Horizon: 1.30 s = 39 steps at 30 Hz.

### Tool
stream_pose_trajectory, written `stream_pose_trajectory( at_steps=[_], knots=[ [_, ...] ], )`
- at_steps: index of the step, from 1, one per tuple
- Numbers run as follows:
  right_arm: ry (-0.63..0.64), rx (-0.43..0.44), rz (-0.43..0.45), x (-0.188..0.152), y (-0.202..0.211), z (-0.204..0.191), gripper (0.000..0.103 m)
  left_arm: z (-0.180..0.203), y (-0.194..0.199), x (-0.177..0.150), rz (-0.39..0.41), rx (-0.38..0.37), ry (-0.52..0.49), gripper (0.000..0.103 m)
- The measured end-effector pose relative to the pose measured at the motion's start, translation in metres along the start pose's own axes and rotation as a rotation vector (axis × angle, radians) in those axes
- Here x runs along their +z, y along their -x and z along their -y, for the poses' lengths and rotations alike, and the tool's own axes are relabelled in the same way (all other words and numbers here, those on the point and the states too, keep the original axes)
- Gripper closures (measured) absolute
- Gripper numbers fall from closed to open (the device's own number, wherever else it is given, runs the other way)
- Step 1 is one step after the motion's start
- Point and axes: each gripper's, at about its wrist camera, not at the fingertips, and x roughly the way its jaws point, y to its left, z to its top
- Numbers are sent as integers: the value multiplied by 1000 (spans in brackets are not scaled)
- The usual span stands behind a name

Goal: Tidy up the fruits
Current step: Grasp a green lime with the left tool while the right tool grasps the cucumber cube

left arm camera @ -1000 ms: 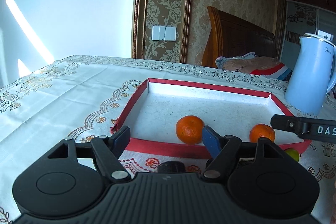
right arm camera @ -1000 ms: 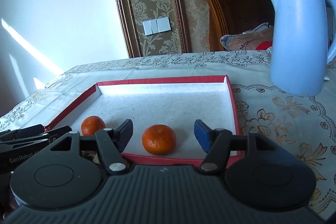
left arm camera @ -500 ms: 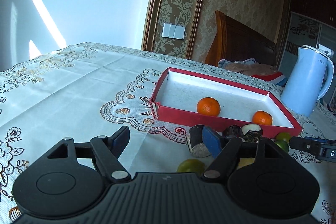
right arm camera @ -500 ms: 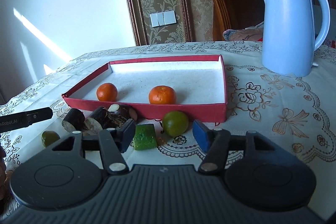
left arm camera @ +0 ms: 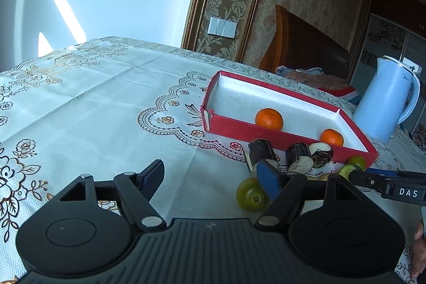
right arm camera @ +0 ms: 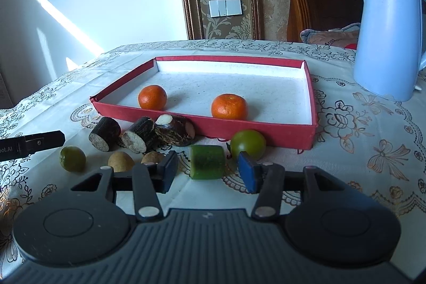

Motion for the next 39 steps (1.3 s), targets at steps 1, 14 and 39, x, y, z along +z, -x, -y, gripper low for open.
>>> stream_pose_trajectory(
  at_steps=[1,14,39],
  knots=[
    [-1,3,-4,0,-1,0,54,-1,-1,0,-8,-1,4,27],
    [41,-23,-59,1,-17,-7,77,10,-2,-3,-29,-10,-68,23],
    [-38,4,-28,-2,-6,7,77,51,-25,-10,-144,-48,-266,61]
  ],
)
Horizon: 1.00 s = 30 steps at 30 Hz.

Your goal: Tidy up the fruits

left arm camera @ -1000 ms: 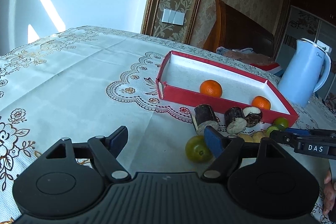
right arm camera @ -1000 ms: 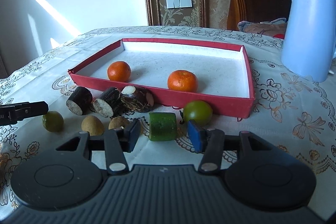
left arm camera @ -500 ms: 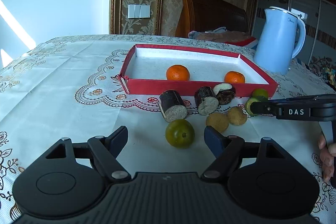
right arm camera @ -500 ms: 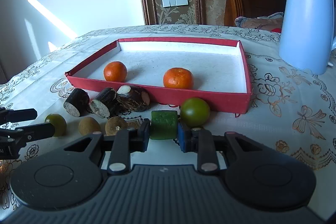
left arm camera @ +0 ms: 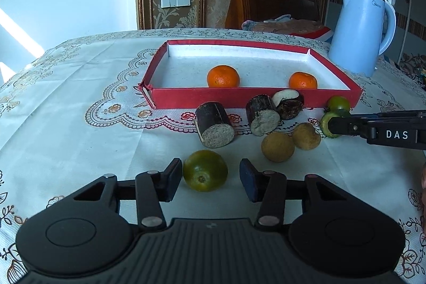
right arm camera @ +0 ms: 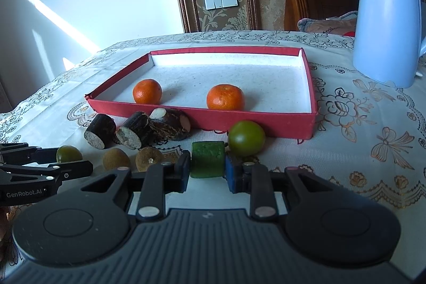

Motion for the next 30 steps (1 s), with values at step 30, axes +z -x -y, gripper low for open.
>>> stream_pose_trajectory(
  at_steps=[30],
  knots=[
    [10,-10,-7,-2,-2,-2,77,60,-12,20,133,127,33,71]
  ],
)
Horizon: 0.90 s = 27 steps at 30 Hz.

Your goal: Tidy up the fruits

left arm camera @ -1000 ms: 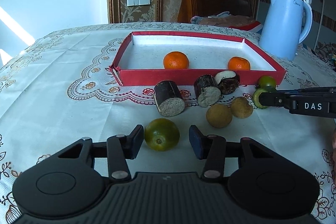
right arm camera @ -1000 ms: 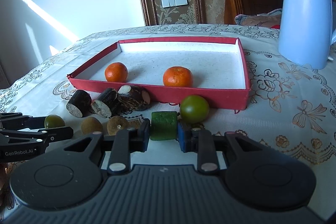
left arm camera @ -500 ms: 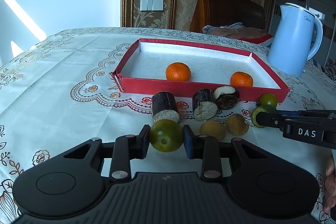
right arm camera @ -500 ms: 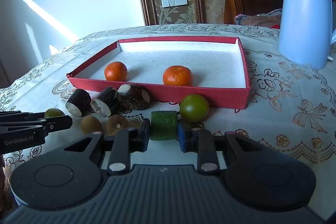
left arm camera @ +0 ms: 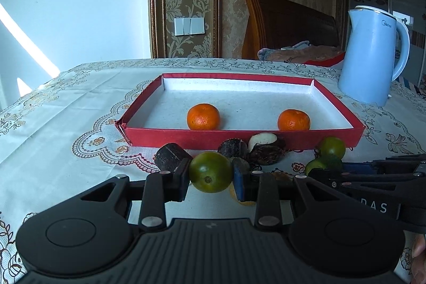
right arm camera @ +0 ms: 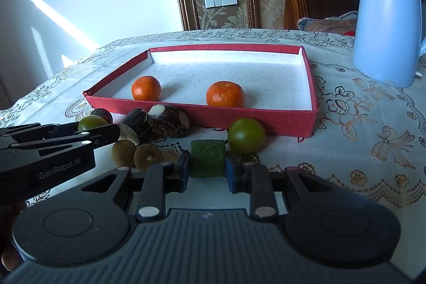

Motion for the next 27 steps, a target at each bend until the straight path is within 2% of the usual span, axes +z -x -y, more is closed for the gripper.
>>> stream_pose_trajectory(
  at_steps=[27],
  knots=[
    [-3,-3,4,-1,0,1,77,-1,1,-3,3,19,8,71]
  ],
)
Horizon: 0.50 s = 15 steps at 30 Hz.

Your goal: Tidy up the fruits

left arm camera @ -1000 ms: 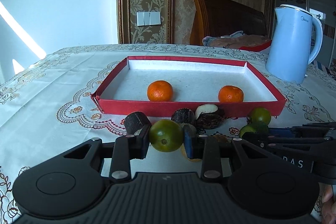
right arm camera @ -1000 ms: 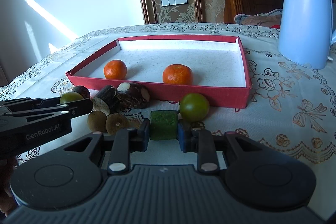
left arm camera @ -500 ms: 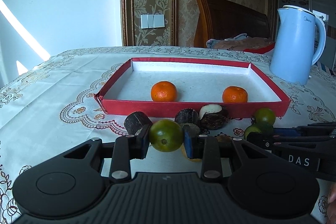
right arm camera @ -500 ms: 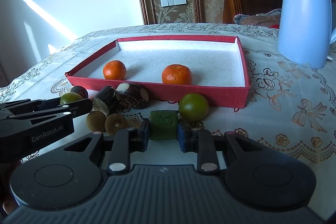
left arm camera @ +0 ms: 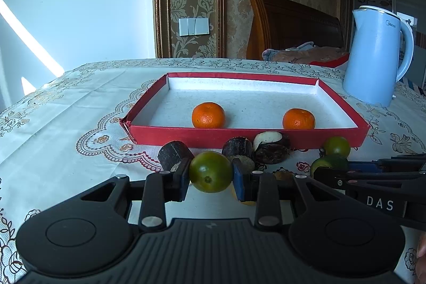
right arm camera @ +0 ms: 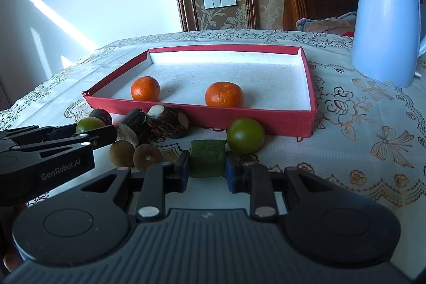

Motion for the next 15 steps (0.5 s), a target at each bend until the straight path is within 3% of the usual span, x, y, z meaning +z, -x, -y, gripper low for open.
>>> stream_pose_trajectory(
  at_steps=[9,15],
  knots=[
    [-1,-7,13,0,2,0,77,-2,1,0,7,3,10,71],
    [6,-8,34,0,6,-2,77,0,9,-1,54,-4,-4,71]
  ],
)
